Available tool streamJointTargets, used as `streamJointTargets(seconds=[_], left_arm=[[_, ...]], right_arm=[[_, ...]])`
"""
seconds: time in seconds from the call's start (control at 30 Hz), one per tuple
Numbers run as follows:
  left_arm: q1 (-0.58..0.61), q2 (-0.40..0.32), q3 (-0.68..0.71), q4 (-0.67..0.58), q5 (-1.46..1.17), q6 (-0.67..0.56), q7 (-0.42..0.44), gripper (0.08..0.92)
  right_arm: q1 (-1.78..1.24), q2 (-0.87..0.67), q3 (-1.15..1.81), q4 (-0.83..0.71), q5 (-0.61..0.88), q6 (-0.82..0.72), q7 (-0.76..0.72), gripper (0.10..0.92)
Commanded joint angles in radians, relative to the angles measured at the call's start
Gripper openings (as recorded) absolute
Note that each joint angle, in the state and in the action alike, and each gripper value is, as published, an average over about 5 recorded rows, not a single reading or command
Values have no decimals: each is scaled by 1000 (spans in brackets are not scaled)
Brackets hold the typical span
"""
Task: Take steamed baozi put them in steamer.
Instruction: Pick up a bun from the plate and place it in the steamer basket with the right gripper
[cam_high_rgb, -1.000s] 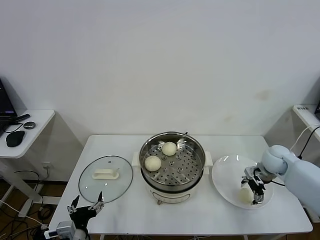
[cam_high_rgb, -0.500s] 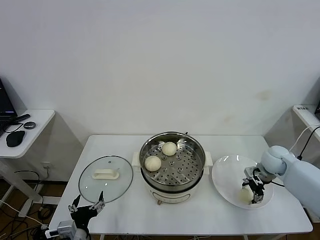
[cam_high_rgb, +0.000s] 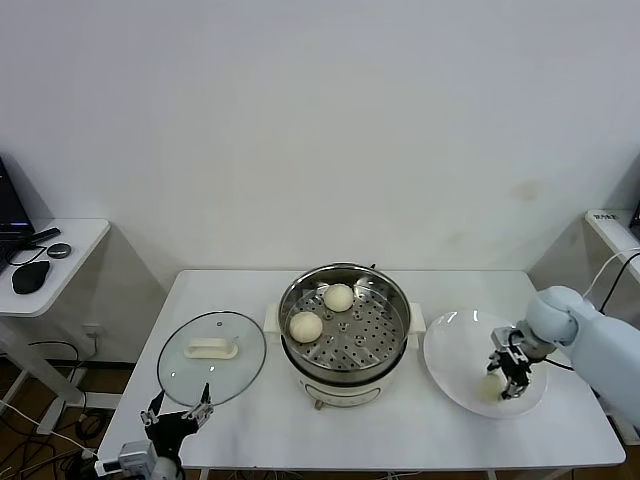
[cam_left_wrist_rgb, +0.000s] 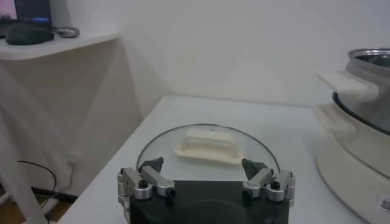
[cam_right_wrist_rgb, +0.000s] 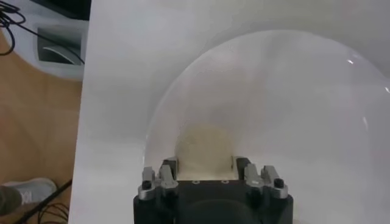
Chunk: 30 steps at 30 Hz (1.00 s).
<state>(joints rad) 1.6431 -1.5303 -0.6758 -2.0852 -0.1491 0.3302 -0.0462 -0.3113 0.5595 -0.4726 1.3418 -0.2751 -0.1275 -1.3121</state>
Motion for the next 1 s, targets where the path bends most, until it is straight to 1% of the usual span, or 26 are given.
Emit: streamJointTargets(seconds=[0.03, 0.17, 0.27, 0.37, 0.53, 0.67, 0.8, 1.0], left_arm=[[-1, -1, 5, -7, 1, -1, 2, 823], [-4, -1, 6, -9, 0, -2, 0, 823], [-6, -2, 9, -11, 2, -3, -2, 823], [-9, -4, 10, -14, 7, -5, -5, 823], [-11, -4, 2, -21, 23, -7, -14, 823], [-10, -3, -8, -26, 43, -9, -22, 823], [-9, -4, -10, -35, 49, -8, -26, 823], [-2, -5, -2, -47, 68, -11, -29, 823]], right_arm=[[30, -10, -12, 5, 29, -7, -6, 496], [90, -23, -39, 19, 71, -17, -6, 440], [204, -28, -112, 29, 131, -24, -9, 434], [413, -9, -256, 35, 212, -27, -16, 433], [797, 127, -494, 6, 370, -25, -41, 433], [981, 266, -569, -41, 454, -19, -59, 433], [1040, 371, -577, -62, 504, -18, -65, 433], [1010, 479, -579, -44, 569, 13, -44, 433]])
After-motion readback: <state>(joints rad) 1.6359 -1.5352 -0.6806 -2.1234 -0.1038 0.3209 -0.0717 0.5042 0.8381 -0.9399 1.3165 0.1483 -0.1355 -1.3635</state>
